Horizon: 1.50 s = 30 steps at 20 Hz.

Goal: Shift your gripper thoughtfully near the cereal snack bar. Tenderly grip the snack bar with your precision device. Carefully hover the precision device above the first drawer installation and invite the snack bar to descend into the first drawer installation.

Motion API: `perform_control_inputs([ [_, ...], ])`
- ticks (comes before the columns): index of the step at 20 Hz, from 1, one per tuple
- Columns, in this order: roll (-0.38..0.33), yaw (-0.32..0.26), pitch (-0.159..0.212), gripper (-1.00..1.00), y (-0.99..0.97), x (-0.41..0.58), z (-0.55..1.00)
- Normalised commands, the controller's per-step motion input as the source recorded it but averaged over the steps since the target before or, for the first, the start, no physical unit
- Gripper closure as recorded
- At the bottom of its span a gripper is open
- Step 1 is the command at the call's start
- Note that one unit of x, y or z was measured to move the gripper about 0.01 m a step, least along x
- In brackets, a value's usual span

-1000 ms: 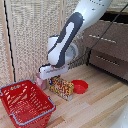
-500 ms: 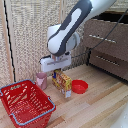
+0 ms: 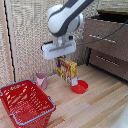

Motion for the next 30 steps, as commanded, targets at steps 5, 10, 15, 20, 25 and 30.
perform_control_inputs([
  [5, -0.058, 0.000, 0.037, 1.00, -0.08, 0.319, 1.00],
  [10, -0.060, 0.000, 0.024, 1.00, -0.11, 0.338, 1.00],
  [15, -0.065, 0.000, 0.006, 1.00, -0.14, 0.381, 1.00],
  [20, -0.062, 0.000, 0.024, 1.00, -0.27, 0.340, 0.96],
  [25, -0.033, 0.000, 0.046, 1.00, -0.48, 0.322, 0.91],
  [30, 0.028, 0.030, 0.019, 1.00, -0.87, 0.091, 0.72],
])
